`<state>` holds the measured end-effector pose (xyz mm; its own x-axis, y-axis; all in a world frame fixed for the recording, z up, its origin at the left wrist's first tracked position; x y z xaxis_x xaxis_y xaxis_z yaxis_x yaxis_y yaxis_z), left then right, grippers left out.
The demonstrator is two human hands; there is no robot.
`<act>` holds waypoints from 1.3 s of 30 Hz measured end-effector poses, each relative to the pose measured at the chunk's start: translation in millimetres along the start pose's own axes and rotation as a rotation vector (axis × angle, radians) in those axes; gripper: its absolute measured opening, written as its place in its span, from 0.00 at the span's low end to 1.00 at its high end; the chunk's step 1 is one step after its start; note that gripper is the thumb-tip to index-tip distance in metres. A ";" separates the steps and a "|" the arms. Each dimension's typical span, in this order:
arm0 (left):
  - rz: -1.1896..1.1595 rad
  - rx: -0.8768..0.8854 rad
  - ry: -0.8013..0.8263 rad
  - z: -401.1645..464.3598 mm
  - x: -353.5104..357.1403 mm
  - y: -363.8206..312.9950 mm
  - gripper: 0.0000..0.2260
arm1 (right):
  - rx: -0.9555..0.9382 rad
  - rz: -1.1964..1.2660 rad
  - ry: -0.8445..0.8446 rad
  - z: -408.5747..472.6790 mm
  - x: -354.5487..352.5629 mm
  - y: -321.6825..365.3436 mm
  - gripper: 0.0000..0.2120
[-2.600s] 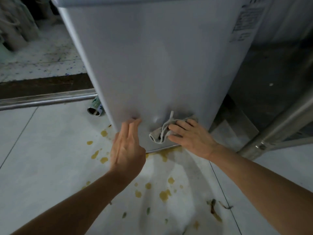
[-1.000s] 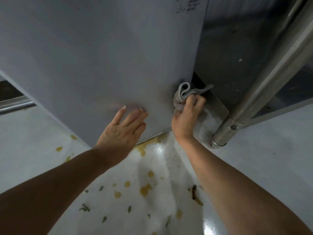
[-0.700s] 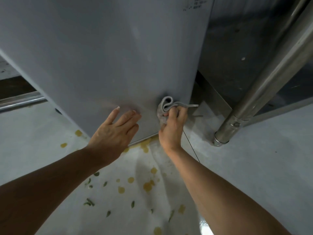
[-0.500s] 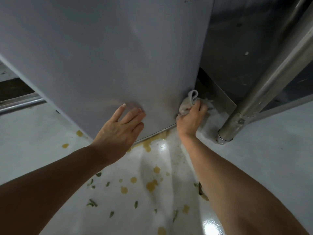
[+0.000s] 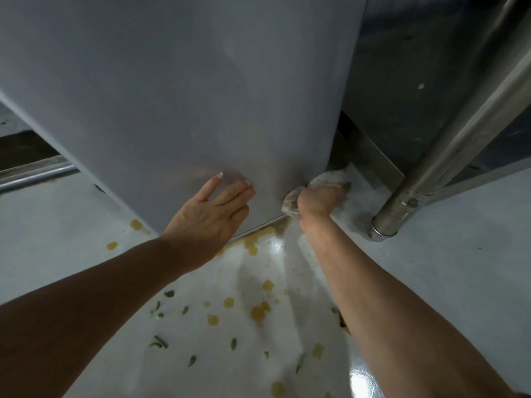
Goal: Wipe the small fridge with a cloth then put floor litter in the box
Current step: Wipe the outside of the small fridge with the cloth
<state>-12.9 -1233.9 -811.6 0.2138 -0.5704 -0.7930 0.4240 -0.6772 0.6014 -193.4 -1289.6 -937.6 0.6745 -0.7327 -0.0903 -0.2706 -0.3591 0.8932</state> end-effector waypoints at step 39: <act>0.121 -0.062 0.227 -86.7 5.8 26.1 0.19 | 0.001 -0.090 0.159 -108.5 58.9 -23.8 0.26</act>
<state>75.7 -1214.6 -808.9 0.4548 -0.5221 -0.7215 0.4352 -0.5765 0.6915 -72.7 -1261.5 -916.4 0.7961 -0.5971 -0.0986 -0.2053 -0.4198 0.8841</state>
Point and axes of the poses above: each hand's wrist, its own z-axis towards the middle knuckle, its own x-axis out of the palm, y = z × x, the point moved 7 cm from there along z, towards the middle knuckle, and after that the axes turned 8 degrees about z, right-handed, at the moved point
